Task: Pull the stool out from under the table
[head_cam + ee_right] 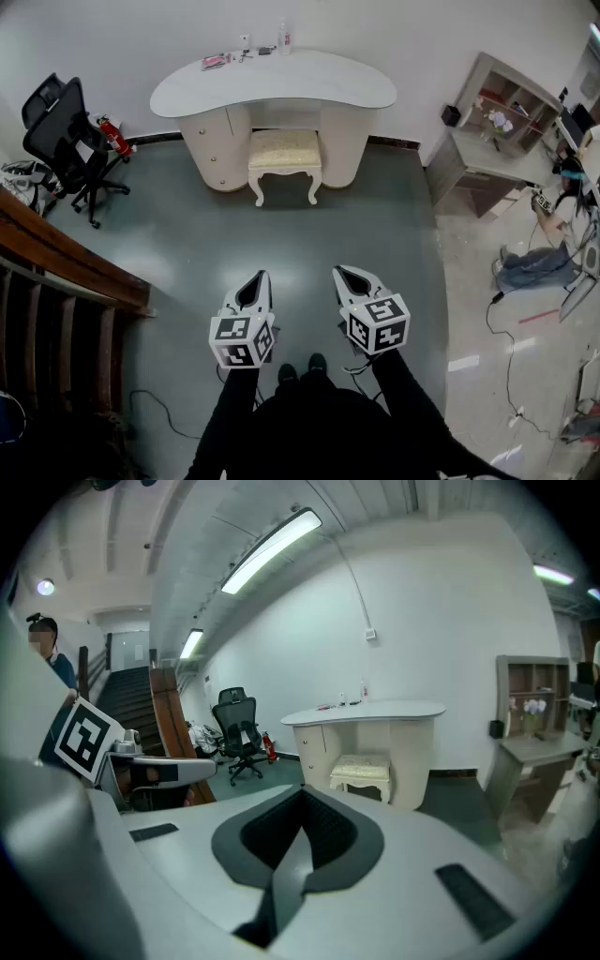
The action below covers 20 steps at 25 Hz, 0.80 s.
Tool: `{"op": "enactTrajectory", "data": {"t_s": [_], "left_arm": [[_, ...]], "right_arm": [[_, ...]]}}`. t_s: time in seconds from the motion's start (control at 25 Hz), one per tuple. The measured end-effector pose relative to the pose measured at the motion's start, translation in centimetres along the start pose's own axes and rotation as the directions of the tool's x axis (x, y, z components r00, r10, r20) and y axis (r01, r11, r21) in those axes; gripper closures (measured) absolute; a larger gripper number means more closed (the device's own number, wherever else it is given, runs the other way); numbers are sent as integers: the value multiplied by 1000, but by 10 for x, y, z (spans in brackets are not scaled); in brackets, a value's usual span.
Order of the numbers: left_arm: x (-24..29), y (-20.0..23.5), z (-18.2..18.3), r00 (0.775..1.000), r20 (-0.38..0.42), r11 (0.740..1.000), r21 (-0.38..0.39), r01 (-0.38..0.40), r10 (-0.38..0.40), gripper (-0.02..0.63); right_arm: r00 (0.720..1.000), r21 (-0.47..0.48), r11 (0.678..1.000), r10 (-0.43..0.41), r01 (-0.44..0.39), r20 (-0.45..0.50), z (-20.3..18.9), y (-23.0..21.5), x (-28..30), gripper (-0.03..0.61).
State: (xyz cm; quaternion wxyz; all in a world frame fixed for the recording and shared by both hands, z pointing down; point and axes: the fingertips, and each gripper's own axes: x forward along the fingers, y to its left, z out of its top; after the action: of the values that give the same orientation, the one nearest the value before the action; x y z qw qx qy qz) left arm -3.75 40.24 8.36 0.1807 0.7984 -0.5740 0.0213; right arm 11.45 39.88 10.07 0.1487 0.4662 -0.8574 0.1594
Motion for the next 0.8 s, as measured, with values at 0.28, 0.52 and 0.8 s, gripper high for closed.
{"op": "enactTrajectory", "data": {"t_s": [0.28, 0.52, 0.8], "left_arm": [[-1, -6, -3, 1000, -9, 1000, 0, -1, 1, 606], [-3, -5, -13, 999, -31, 1000, -6, -14, 13, 606], [5, 2, -12, 998, -38, 999, -17, -40, 39, 606]], "right_arm": [[1000, 7, 1000, 0, 0, -7, -3, -5, -4, 575], [1000, 11, 1000, -2, 2, -15, -11, -10, -6, 575], [999, 63, 998, -20, 23, -46, -21, -29, -3, 574]]}}
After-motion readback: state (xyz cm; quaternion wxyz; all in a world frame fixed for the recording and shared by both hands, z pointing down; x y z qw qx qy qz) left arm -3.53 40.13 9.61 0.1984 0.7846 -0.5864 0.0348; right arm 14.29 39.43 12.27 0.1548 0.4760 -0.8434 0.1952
